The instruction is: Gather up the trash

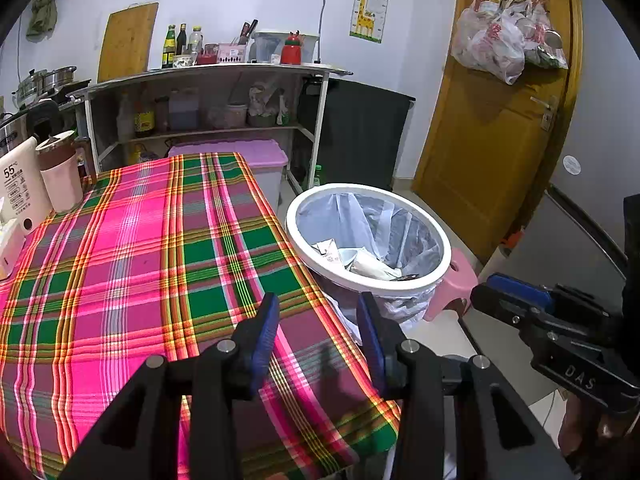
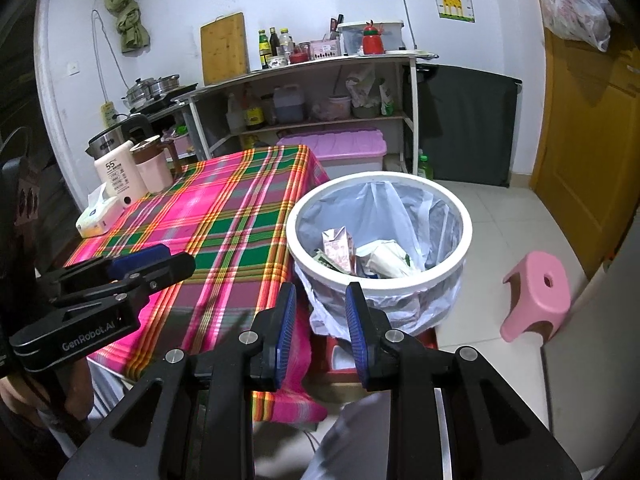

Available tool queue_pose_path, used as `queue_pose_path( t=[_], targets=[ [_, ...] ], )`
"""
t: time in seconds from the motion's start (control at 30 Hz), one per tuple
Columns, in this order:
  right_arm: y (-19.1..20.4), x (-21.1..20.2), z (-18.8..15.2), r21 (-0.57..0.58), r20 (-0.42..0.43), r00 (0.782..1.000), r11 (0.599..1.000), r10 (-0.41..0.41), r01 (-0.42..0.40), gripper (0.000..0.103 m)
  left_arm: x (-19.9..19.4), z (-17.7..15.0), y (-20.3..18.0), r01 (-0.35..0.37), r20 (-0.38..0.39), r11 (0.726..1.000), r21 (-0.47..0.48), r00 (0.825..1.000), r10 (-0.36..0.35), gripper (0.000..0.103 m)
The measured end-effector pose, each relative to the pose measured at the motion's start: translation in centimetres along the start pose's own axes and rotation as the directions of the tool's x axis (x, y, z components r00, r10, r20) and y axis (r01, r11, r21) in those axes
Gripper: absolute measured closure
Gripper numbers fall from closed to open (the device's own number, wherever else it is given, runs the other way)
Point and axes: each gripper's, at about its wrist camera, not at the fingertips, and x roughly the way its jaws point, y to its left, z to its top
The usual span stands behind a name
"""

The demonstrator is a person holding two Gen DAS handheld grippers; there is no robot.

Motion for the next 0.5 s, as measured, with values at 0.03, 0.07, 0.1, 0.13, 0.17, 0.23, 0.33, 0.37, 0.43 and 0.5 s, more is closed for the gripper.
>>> queue_pose_path(
  t=[0.03, 0.07, 0.1, 0.13, 0.17, 0.23, 0.33, 0.37, 0.43, 0.5],
  targets=[
    [0.0, -0.01, -0.01, 0.0, 0.0, 1.0, 1.0, 0.0, 0.0, 0.076, -0.09, -0.11, -0.05, 0.0, 0.0, 1.0, 0.001, 1.0, 0.0, 0.061],
    [0.06, 0.0, 0.02, -0.001, 0.0, 1.0, 1.0, 0.0, 0.0, 0.076, -0.11, -0.15, -0.06, -0.001, 0.0, 1.0, 0.0, 1.0, 0.001, 0.061],
    [0.06, 0.0, 0.01, -0.001, 0.0, 1.0, 1.0, -0.001, 0.001, 0.076, -0.13, -0.18, -0.09, 0.0, 0.0, 1.0, 0.0, 1.0, 0.0, 0.061],
    [0.06, 0.0, 0.01, 0.0, 0.0, 1.0, 1.0, -0.001, 0.001, 0.076, -0.09, -0.15, -0.07, 0.0, 0.0, 1.0, 0.0, 1.0, 0.0, 0.061],
    [0.07, -0.02, -0.01, 0.0, 0.001, 1.0, 1.0, 0.0, 0.0, 0.076, -0.09, -0.16, -0.09, 0.0, 0.0, 1.0, 0.0, 1.0, 0.0, 0.061],
    [0.09, 0.01, -0.02, 0.0, 0.0, 1.0, 1.0, -0.001, 0.001, 0.076, -0.13, -0.21, -0.12, -0.001, 0.001, 1.0, 0.001, 1.0, 0.001, 0.061],
    [0.11, -0.07, -0.05, 0.0, 0.0, 1.0, 1.0, 0.0, 0.0, 0.076, -0.1, -0.22, -0.09, -0.001, 0.001, 1.0, 0.0, 1.0, 0.001, 0.061],
    [0.12, -0.07, -0.06, -0.001, 0.0, 1.0, 1.0, 0.0, 0.0, 0.076, -0.08, -0.22, -0.09, -0.001, 0.0, 1.0, -0.001, 1.0, 0.001, 0.061],
    [0.08, 0.0, -0.02, -0.001, 0.0, 1.0, 1.0, -0.001, 0.001, 0.076, -0.18, -0.33, -0.08, -0.001, -0.001, 1.0, -0.002, 1.0, 0.001, 0.061],
    [0.11, -0.03, -0.07, -0.001, -0.001, 1.0, 1.0, -0.001, 0.001, 0.076, -0.32, -0.48, -0.14, -0.001, -0.003, 1.0, -0.002, 1.0, 0.001, 0.061]
  ],
)
